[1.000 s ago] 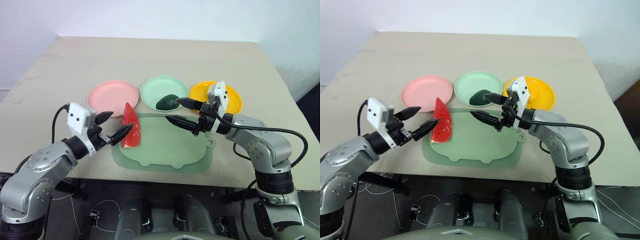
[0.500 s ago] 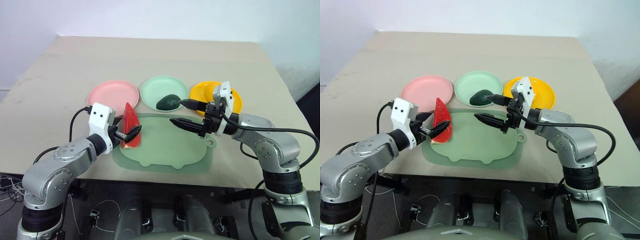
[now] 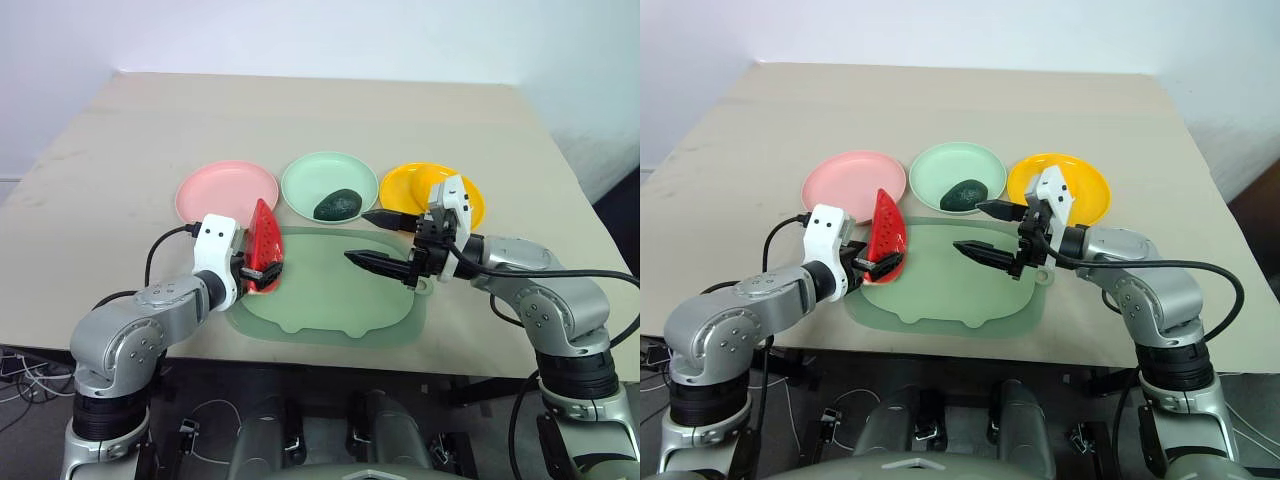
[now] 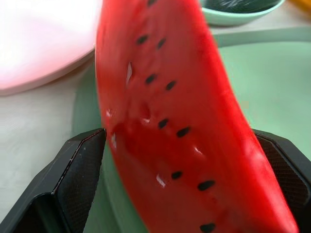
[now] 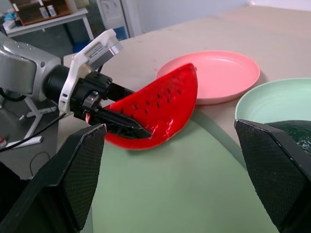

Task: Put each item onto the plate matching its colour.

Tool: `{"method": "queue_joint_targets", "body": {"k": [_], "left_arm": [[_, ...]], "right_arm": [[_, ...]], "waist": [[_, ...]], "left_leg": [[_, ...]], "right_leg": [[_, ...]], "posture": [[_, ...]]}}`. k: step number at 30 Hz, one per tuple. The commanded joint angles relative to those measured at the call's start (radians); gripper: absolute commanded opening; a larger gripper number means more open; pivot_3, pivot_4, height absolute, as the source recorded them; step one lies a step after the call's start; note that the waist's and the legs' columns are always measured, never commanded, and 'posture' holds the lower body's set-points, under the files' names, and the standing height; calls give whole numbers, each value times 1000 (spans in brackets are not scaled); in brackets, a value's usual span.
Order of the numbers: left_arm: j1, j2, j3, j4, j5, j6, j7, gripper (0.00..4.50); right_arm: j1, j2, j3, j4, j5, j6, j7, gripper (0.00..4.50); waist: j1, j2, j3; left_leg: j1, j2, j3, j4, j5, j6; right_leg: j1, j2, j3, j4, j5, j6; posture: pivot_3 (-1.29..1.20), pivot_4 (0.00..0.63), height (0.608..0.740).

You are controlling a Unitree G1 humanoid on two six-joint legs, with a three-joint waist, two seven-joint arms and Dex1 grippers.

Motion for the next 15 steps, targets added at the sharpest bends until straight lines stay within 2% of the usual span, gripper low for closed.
{"method": "queue_joint_targets", "body": {"k": [1,2,7,15], "left_arm": [[-17,-2,30,3,28,4,3,4500],[-18,-3,33,7,31,5,-1,4500],[-32,-15,30,16,46,15,-11,3625],[-67,-14,46,-5,73,24,-22,3505]], "right_arm": [[-6,-11,-8,-23,-7,-30,-4,4483],[-5,-12,-8,-21,-10,-34,-5,4483],[1,-11,-4,-14,-21,-50,-7,4500],[3,-12,-1,-6,-42,-65,-12,4500]], "waist": [[0,0,0],[0,0,0],[0,0,0],[1,0,0]], "left_leg": [[0,0,0,0,0,0],[0,0,0,0,0,0],[0,0,0,0,0,0],[0,0,0,0,0,0]], "right_leg": [[0,0,0,0,0,0],[0,0,0,0,0,0],[0,0,0,0,0,0],[0,0,0,0,0,0]], "posture": [[0,150,696],[0,150,696],[0,150,696],[0,150,696]]}}
